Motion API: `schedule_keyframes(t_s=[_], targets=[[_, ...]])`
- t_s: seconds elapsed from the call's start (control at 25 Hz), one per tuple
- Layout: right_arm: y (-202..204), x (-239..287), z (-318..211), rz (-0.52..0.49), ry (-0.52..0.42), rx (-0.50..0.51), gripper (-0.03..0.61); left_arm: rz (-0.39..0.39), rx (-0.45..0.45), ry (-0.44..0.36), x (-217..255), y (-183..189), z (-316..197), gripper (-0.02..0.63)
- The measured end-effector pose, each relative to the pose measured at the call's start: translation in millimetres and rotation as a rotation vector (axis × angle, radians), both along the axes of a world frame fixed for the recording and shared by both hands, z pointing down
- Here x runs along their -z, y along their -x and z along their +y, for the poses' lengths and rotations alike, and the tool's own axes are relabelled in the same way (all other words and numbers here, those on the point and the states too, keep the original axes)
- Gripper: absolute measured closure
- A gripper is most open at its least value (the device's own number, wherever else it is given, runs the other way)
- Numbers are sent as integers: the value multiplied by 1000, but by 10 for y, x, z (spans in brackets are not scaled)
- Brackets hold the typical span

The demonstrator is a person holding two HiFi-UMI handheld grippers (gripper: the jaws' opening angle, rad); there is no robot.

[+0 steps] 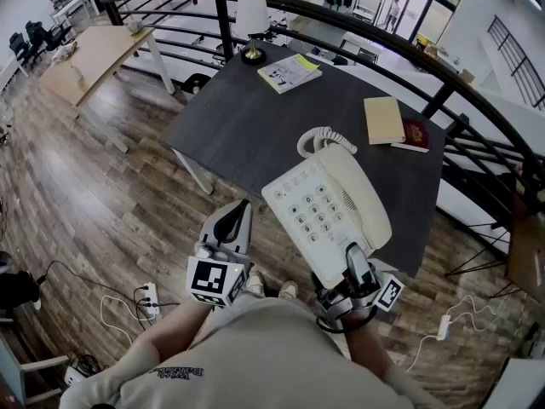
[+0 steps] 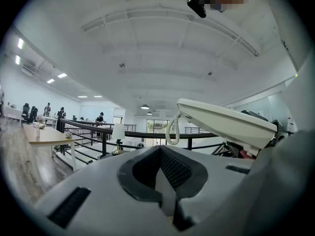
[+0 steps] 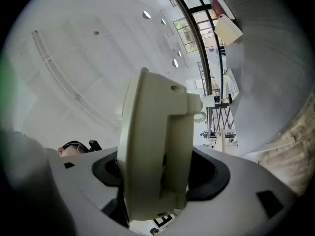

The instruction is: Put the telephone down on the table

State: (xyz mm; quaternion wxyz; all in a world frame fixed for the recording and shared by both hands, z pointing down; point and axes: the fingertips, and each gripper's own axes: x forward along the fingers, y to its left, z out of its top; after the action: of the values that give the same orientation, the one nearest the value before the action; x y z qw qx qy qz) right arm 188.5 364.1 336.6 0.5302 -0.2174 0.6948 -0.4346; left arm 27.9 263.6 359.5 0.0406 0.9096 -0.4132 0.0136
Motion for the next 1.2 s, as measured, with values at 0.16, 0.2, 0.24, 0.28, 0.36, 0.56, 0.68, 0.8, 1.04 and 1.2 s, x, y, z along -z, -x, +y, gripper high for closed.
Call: schedule_keyframes(t_s=[0.16,0.2,0.24,0.28,0.36,0.56,0.68,0.8,1.04,1.2], targets=[[48,26,-11,9,-3,-4,254,-30,15,-7,-26,82,22,609],[69,30,-11,10,-5,-3,254,-34,18,-8,-34,113,26,610],[92,32,-11,12,-6,0,254,-36,20,-8,-41,144,30,609],[114,32,-12,14,-8,3,254,-36,23,-7,-48,174,32,609],[154,38,-19,17,-11,15,253,-38,29,-5,-55,224,33,609],[222,53,-36,28,2,50,253,-41,32,2,-51,237,75,609],[246,29,-46,27,8,70,253,-41,40,1,-51,212,87,609],[279,2,-25,30,12,87,253,-47,58,2,-72,237,131,611],[366,-43,-57,35,17,133,253,-67,129,9,-108,441,193,609],[330,-62,-86,41,19,165,253,-73,164,-1,-65,441,172,609]])
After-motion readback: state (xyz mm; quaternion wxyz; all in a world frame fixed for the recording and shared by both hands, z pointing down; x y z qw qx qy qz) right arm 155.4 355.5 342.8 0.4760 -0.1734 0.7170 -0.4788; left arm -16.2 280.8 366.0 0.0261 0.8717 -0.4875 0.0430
